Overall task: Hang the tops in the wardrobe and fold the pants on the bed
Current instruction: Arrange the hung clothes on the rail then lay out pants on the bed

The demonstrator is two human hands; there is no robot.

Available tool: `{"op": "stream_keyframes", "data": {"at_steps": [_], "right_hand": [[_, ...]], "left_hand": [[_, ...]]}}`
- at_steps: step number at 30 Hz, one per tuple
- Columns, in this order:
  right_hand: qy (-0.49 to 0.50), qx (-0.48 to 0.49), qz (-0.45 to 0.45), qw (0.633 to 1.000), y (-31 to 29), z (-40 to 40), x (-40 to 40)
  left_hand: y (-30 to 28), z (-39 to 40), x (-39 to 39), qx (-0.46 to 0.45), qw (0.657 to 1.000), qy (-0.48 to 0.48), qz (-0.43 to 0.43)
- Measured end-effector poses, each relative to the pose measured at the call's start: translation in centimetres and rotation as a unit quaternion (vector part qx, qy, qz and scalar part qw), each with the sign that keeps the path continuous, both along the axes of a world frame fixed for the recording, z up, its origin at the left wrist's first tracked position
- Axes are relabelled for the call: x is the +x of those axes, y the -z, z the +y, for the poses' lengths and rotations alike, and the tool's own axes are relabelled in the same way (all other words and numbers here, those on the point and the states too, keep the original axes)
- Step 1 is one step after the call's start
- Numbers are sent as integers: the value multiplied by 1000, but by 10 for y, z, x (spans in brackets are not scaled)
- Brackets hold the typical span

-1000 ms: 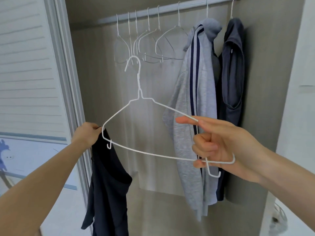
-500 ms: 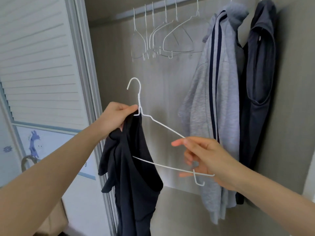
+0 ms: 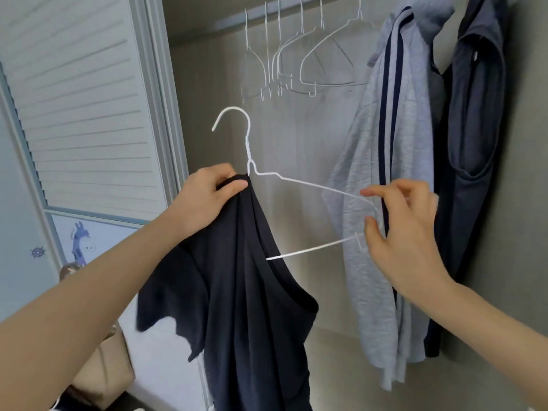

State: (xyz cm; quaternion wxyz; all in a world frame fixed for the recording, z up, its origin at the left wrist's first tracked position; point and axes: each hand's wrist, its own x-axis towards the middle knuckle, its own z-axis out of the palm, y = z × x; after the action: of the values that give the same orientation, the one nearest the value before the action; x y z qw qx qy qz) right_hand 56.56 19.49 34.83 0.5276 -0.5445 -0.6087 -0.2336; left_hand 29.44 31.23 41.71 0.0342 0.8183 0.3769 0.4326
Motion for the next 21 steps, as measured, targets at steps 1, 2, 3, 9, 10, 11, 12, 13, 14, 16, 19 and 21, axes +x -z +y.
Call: {"op": "stream_keyframes", "data": {"at_steps": [1, 2, 3, 9, 10, 11, 12, 13, 14, 16, 19, 21], "right_hand": [[-15, 16, -32, 999, 0, -2, -4], [-43, 14, -63, 997, 2, -3, -11], [-82, -8, -82, 993, 5, -2, -17], [-265, -300, -23, 916, 45, 17, -55], [-275, -337, -16, 900, 52, 21, -58], [-287, -369, -5, 884, 58, 25, -59], [-299, -396, 11, 868, 62, 28, -60], [-308, -414, 25, 856, 65, 31, -59], [-307, -421, 32, 853, 66, 33, -57], [-298, -403, 41, 864, 67, 39, -55], [-353, -370, 88, 855, 62, 45, -59], [-398, -363, 92, 838, 61, 46, -63]], "left_hand": [[0, -2, 3, 0, 999, -1, -33], [0, -4, 6, -1, 998, -3, -56], [-1, -6, 8, -2, 997, -1, -72], [-5, -21, 25, -5, 994, 50, -99], [-5, -23, 26, -7, 993, 58, -99], [-4, -24, 25, -7, 993, 63, -100], [-4, -25, 23, -5, 992, 66, -104], [-3, -26, 20, -3, 991, 70, -110], [-2, -27, 17, -5, 990, 77, -120], [1, -28, 13, -13, 985, 96, -140], [5, -29, 11, -13, 984, 108, -139], [7, -27, 6, -8, 985, 103, -140]]}}
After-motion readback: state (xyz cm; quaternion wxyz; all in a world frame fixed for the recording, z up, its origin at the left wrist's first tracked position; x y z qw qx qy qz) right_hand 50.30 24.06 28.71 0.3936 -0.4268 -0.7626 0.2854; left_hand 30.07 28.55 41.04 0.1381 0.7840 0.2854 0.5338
